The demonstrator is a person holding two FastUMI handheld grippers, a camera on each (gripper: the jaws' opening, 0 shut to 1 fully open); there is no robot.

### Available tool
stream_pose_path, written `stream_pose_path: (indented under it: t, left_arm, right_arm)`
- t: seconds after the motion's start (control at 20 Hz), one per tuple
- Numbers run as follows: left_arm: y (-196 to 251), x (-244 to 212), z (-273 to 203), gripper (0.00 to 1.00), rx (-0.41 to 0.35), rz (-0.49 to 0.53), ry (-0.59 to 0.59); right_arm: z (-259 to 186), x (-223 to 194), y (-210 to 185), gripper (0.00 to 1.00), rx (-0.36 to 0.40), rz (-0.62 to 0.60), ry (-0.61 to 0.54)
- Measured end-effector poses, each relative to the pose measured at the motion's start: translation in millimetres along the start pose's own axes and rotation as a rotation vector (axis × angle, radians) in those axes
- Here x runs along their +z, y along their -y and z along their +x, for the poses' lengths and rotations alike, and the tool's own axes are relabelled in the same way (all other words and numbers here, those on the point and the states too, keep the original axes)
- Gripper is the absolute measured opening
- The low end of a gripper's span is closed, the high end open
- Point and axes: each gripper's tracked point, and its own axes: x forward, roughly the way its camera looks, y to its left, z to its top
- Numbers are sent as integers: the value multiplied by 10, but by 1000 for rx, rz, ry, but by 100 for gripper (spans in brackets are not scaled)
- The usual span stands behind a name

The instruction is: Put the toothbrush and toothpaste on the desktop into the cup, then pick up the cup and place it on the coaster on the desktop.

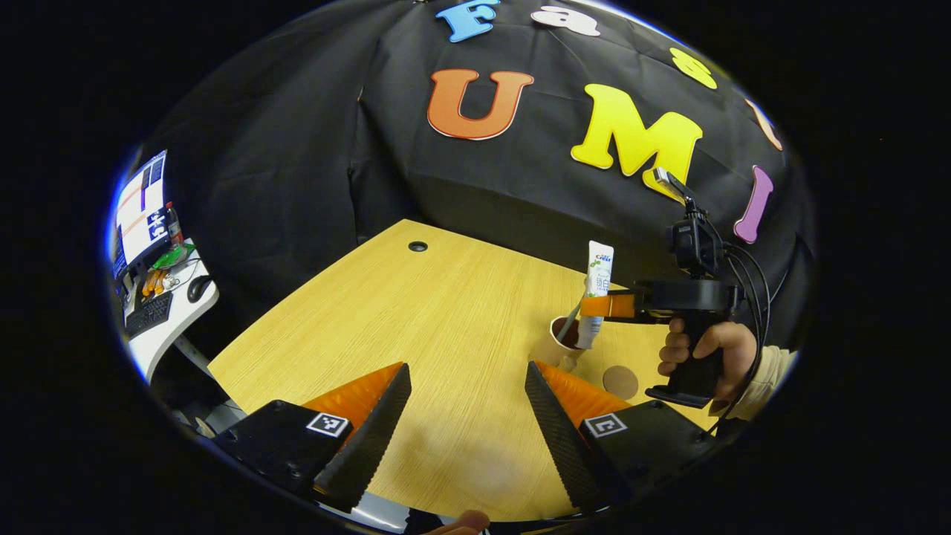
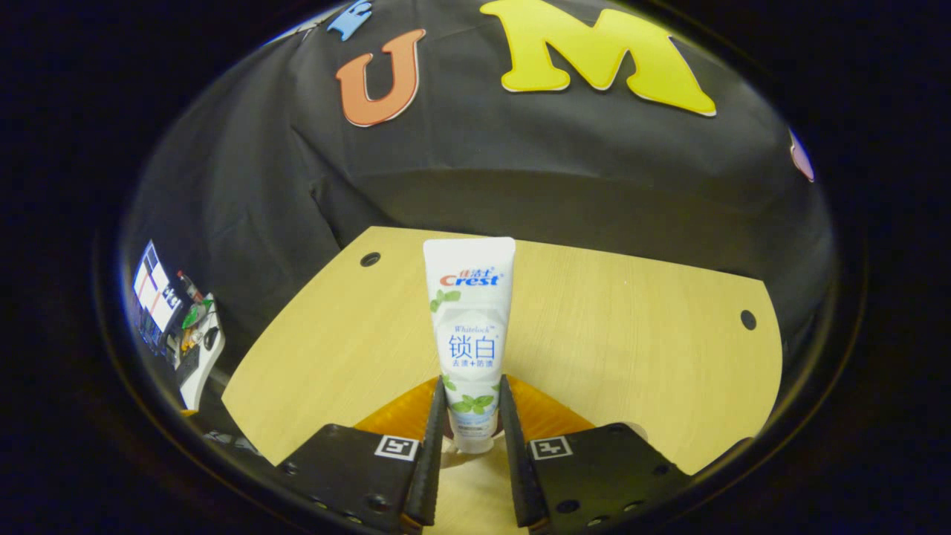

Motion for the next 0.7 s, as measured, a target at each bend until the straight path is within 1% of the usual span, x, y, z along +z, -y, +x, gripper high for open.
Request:
stream_pose_path:
  t: [0.05,0.1,0.15,0.25,0.35,0.5,0.55,0.6,0.7]
  left_arm:
    - [15,-3,10,100,-2,7,-3]
    - [38,-16,18,99,-9,12,-6]
    - [57,-18,25,100,-12,18,-7]
    - [84,-13,28,99,-20,27,-12]
    - [126,-5,52,99,-29,35,-15]
    - [207,-18,126,99,-46,39,-32]
    - [258,-26,161,99,-55,41,-43]
    - [321,-33,187,99,-69,43,-52]
    - [437,-52,270,99,-95,47,-73]
  right_arm:
    - [-11,1,22,39,-1,3,-1]
    - [-32,11,16,44,9,7,2]
    - [-66,19,5,42,14,6,15]
    - [-133,56,0,36,11,-3,35]
    - [-212,65,-16,36,22,-9,43]
    - [-470,59,-14,40,30,-22,67]
    - [-577,75,-9,40,30,-29,84]
    - [-674,89,0,38,30,-38,102]
    - [-940,105,75,40,18,-57,144]
